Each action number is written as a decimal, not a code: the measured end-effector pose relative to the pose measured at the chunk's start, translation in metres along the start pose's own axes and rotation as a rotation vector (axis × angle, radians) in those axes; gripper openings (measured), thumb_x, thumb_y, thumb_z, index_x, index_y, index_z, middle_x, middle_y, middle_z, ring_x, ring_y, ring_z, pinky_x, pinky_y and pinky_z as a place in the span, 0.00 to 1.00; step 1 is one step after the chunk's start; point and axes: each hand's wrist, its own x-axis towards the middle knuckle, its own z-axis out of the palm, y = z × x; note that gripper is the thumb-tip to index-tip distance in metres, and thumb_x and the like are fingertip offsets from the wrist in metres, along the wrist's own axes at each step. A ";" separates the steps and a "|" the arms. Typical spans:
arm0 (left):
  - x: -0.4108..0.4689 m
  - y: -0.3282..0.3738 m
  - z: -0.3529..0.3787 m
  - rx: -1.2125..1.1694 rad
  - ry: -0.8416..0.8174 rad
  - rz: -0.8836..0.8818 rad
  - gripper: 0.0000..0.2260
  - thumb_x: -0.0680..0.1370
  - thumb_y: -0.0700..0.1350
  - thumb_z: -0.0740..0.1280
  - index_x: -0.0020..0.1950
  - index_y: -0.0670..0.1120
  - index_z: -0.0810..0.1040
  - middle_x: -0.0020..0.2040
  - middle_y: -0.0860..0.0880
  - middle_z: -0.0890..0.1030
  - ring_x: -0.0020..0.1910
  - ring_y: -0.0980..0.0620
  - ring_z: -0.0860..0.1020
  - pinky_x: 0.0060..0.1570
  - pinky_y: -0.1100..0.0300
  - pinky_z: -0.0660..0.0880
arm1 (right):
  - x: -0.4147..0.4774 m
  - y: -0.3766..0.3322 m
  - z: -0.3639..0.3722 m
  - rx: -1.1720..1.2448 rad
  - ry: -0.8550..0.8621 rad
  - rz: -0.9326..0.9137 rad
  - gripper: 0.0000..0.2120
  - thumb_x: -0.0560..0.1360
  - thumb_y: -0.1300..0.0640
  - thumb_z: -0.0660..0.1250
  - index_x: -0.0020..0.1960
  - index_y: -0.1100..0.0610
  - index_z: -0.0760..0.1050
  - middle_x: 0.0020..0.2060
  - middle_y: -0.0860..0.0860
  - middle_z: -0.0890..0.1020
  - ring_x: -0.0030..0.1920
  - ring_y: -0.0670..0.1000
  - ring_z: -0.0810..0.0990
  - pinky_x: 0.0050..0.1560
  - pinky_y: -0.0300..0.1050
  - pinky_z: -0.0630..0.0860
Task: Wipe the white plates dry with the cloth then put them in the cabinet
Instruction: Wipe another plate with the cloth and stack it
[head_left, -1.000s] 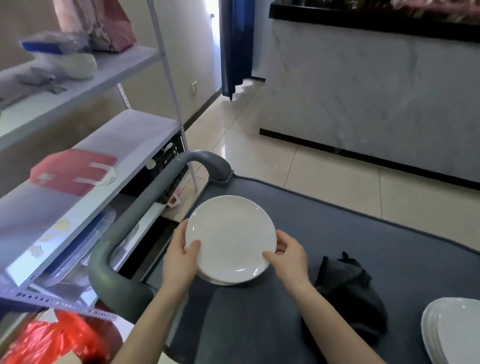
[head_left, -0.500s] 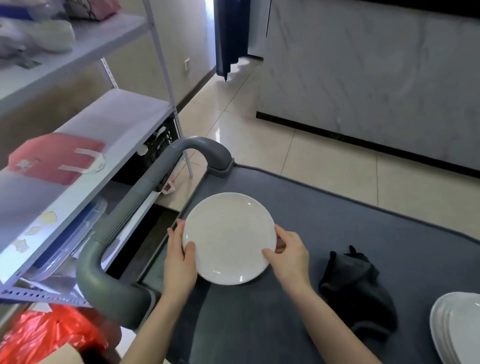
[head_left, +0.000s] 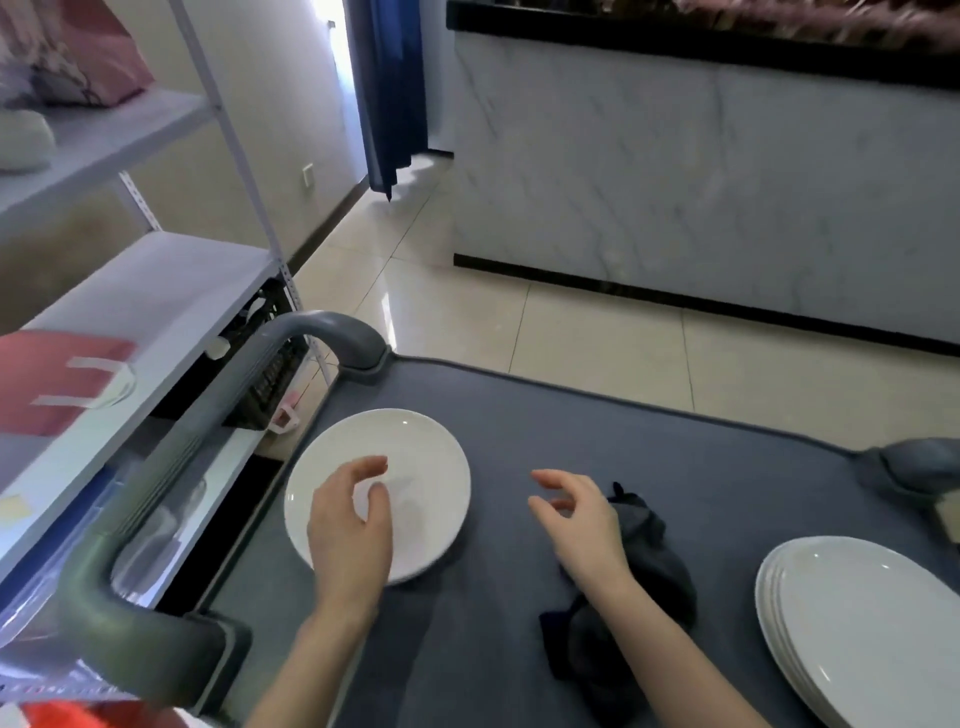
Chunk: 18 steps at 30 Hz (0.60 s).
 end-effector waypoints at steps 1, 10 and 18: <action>-0.006 0.011 0.012 -0.029 -0.055 0.013 0.14 0.77 0.35 0.63 0.52 0.53 0.79 0.51 0.58 0.82 0.55 0.57 0.77 0.57 0.62 0.70 | -0.003 0.005 -0.014 0.013 0.022 -0.002 0.10 0.76 0.60 0.70 0.55 0.48 0.79 0.53 0.46 0.80 0.44 0.35 0.78 0.44 0.24 0.71; -0.087 0.094 0.142 -0.142 -0.583 0.140 0.11 0.78 0.36 0.66 0.48 0.53 0.80 0.42 0.57 0.84 0.43 0.62 0.81 0.44 0.72 0.74 | -0.044 0.071 -0.169 0.039 0.355 0.066 0.11 0.75 0.63 0.70 0.51 0.48 0.80 0.48 0.45 0.84 0.44 0.38 0.80 0.44 0.28 0.72; -0.167 0.129 0.233 -0.043 -0.851 0.134 0.11 0.76 0.41 0.69 0.54 0.55 0.77 0.50 0.55 0.81 0.45 0.63 0.78 0.43 0.76 0.71 | -0.092 0.139 -0.271 -0.190 0.499 0.218 0.17 0.73 0.60 0.73 0.61 0.53 0.78 0.56 0.49 0.80 0.49 0.49 0.78 0.53 0.41 0.74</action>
